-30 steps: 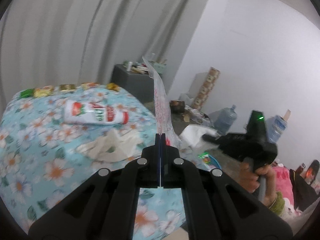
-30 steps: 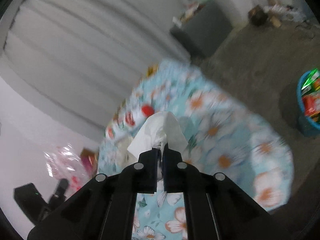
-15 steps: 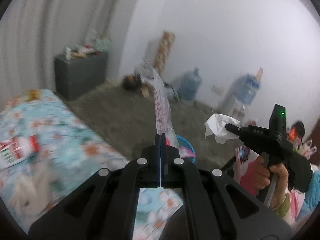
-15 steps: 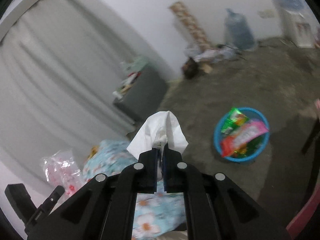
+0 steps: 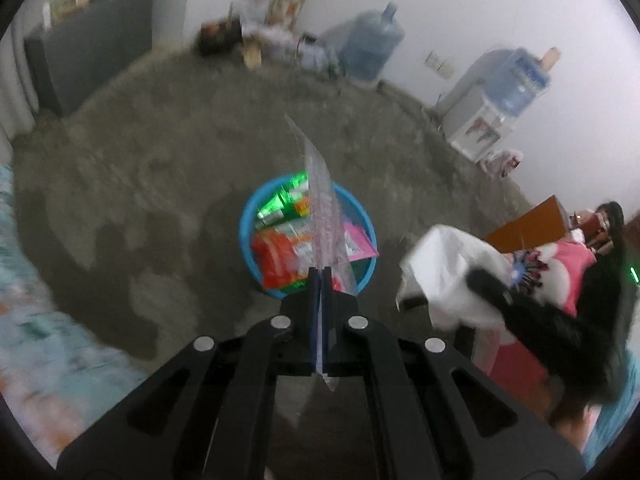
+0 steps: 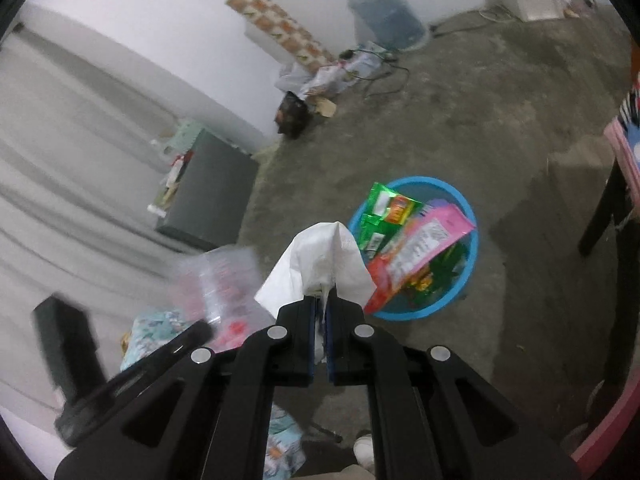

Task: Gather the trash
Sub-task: 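Carry the clear bag in the left gripper while the right carries the tissue to the wastebasket, then open the left gripper over the wastebasket while the right opens to drop the tissue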

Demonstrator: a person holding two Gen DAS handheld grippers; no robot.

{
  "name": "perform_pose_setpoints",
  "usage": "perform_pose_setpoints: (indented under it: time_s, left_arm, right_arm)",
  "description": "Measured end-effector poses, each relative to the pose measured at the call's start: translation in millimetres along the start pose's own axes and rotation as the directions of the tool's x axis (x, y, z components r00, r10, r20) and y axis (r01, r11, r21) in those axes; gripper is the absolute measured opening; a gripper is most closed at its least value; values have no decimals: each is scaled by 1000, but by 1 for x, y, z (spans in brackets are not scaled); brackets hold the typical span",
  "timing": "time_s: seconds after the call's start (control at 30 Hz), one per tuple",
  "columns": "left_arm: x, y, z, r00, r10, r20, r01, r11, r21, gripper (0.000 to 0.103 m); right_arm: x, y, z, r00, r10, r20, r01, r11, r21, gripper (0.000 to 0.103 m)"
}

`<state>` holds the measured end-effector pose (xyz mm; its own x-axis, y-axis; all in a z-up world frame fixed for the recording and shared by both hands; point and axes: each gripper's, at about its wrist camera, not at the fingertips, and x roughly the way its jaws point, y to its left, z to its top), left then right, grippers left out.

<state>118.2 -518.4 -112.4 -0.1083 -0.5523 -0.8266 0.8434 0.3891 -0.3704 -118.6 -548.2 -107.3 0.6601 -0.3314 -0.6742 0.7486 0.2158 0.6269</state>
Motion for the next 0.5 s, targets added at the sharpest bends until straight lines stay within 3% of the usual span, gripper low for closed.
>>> perform_pose_setpoints:
  time_s: [0.13,0.17,0.27,0.37,0.5]
  left_arm:
    - [61,0,17,998,-48,-44,43,993,-109,0]
    - [76,0,19,997,-56,-61,48,989,-137,7]
    - [109,1,19,991,-34,-128,8,980,-201,47]
    - [125,6,15,988,4,-156,-38,976,-213,51]
    - [111,22,19,992,-30,-125,1,973,-232,57]
  right_arm:
    - [11,-28,1,1000,-6,-22,7,998,58,5]
    - [14,-35,4,1000,-3,-21,5,996,84,5]
    - [17,-44,7,1000,-4,-9,5,995,98,5]
    - [25,-54,7,1000,-7,-14,8,993,120,5]
    - [38,-61,5,999,-13,-40,18,991,136,5]
